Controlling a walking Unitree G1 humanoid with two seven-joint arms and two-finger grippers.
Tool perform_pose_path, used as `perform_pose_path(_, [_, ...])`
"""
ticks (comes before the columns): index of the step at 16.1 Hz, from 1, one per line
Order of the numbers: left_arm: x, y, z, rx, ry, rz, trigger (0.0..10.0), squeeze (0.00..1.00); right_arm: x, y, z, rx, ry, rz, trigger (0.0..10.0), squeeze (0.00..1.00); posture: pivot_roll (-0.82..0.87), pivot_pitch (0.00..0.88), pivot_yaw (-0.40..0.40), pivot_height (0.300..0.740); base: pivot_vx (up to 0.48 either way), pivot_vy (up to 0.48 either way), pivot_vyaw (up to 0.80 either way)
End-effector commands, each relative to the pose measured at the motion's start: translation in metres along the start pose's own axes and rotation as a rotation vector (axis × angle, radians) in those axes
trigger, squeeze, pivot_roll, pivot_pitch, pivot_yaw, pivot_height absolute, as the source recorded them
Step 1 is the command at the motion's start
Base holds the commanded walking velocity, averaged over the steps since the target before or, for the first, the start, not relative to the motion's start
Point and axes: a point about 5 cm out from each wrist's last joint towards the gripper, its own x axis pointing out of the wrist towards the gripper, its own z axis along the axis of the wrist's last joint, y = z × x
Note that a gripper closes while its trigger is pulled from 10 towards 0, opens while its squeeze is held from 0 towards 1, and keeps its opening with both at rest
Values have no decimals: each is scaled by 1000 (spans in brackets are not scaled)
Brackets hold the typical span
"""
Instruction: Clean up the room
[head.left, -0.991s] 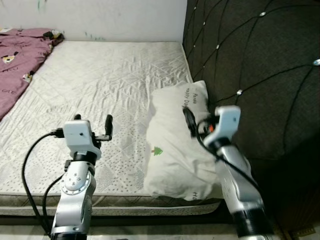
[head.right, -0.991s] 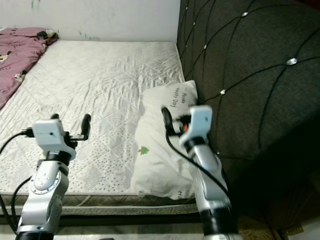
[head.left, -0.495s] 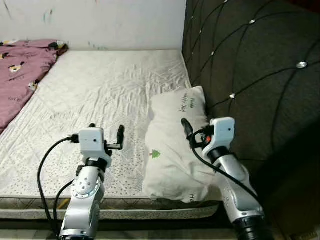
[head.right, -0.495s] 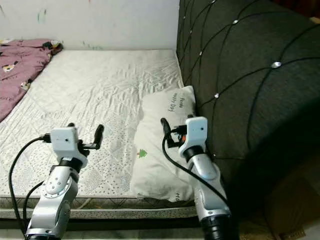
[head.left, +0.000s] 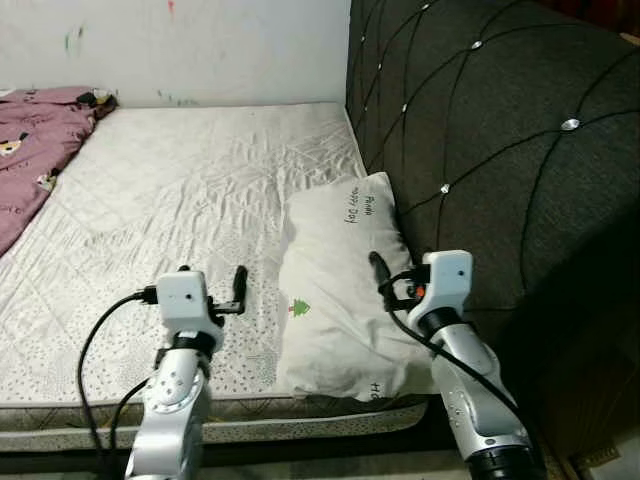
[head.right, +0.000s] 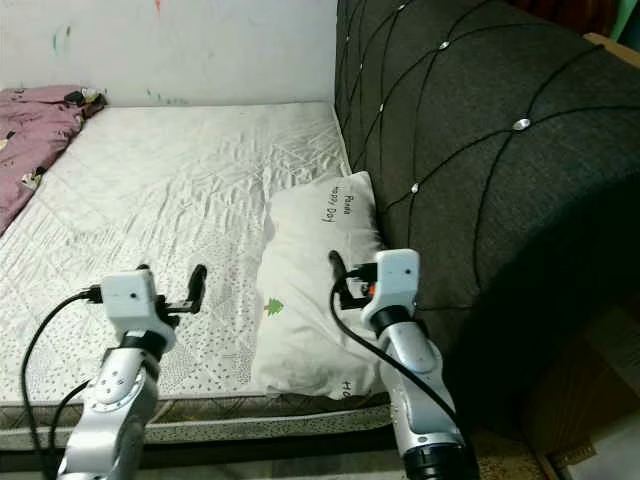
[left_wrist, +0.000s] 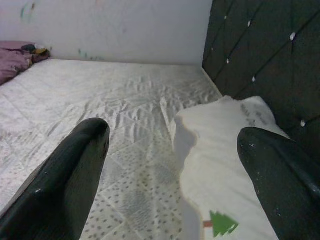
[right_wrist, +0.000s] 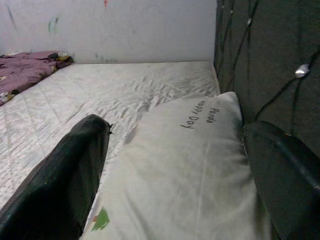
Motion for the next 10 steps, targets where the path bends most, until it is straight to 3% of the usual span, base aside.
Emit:
perform_pose_path(1, [3,-2,3,-17,-14,6,10000,0,4,1,7,-4,-19,-1,10000,0,17,47,1,740,0,0,0])
perform_pose_path(10, [0,-6,7,0,-36,-35,10000,0,3,-2,3,-23,3,-20,10000,0,25,68,3,740,0,0,0])
